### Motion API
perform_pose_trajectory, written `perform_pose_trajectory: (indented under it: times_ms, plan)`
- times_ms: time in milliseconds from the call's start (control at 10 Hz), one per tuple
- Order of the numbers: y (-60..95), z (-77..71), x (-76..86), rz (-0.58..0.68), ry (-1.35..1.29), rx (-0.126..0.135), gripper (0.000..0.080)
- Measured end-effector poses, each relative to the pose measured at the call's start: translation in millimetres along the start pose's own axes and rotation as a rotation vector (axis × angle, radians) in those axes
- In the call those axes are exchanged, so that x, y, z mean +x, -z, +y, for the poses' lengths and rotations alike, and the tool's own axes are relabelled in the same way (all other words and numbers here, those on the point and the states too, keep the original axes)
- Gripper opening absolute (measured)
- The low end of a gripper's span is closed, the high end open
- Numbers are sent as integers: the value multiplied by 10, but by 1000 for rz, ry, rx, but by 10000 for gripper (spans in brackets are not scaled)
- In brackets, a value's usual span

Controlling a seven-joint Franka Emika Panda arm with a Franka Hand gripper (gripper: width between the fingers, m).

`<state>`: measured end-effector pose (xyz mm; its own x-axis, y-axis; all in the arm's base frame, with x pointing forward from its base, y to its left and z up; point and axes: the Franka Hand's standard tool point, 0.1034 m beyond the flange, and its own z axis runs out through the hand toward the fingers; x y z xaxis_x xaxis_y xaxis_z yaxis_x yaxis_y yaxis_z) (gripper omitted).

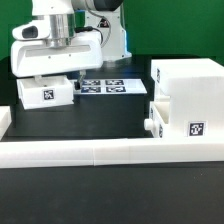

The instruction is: Assemble drawer

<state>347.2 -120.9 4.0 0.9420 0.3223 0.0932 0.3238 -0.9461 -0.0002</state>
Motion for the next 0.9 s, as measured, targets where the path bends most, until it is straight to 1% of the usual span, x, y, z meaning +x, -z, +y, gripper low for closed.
perform_pose_trajectory:
  times_ms: [200, 400, 500, 600, 700, 800, 900]
  plan:
    - [5, 11, 28, 4, 1, -3, 648]
    - [8, 12, 45, 5, 4, -3, 386]
    - [10, 10, 62, 7, 6, -4, 386]
    - [10, 0, 73, 7, 9, -4, 204]
    - [9, 0, 73, 7, 9, -4, 78]
    - [9, 0, 73, 7, 10, -4, 78]
    - [10, 0, 73, 7, 10, -3, 41]
